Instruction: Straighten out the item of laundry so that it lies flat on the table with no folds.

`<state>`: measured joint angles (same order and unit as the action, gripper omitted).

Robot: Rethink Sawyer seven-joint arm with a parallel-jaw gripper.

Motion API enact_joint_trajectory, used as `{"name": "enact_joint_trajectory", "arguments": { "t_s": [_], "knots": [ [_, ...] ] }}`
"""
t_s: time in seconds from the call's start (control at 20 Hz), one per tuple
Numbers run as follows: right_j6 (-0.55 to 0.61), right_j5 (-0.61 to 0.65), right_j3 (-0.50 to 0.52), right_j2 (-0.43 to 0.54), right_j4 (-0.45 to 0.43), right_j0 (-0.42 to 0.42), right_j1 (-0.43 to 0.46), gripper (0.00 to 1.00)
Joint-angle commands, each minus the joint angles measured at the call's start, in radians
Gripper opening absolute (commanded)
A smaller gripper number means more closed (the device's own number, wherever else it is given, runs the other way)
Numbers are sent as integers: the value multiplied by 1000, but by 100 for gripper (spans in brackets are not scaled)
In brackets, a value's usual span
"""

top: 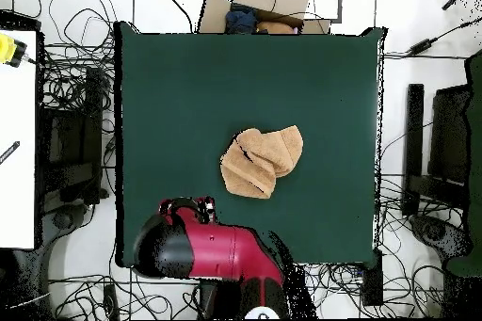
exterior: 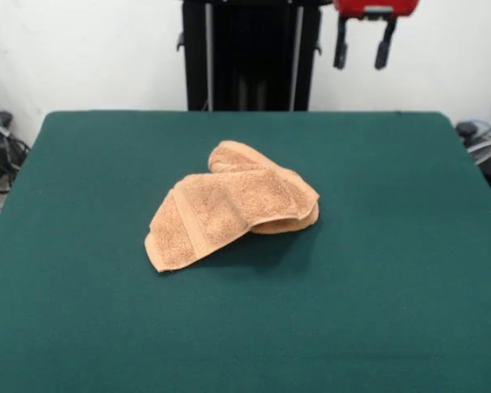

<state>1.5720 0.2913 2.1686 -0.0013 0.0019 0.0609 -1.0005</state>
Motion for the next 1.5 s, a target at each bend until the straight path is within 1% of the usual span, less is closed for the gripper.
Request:
{"name": "enact_joint_trajectory", "arguments": {
  "t_s": [0.05, 0.15, 0.25, 0.3, 0.45, 0.75, 1.15, 1.3, 1.4, 1.5],
  "knots": [
    [133, -4, -34, 19, -35, -3, 113, 100],
    [98, 17, -103, 35, -37, 25, 165, 100],
    [60, 62, -164, 75, -18, 75, 230, 100],
    [38, 56, -190, 93, -24, 95, 255, 100],
    [17, 97, -223, 130, -6, 146, 299, 100],
    [1, 192, -322, 146, -22, 171, 322, 100],
    [1, 243, -383, 172, -30, 193, 335, 100],
    [17, 235, -396, 175, -29, 192, 344, 100],
    [12, 242, -387, 212, -4, 219, 355, 100],
    [-1, 243, -406, 226, -11, 223, 352, 100]
  ]
}}
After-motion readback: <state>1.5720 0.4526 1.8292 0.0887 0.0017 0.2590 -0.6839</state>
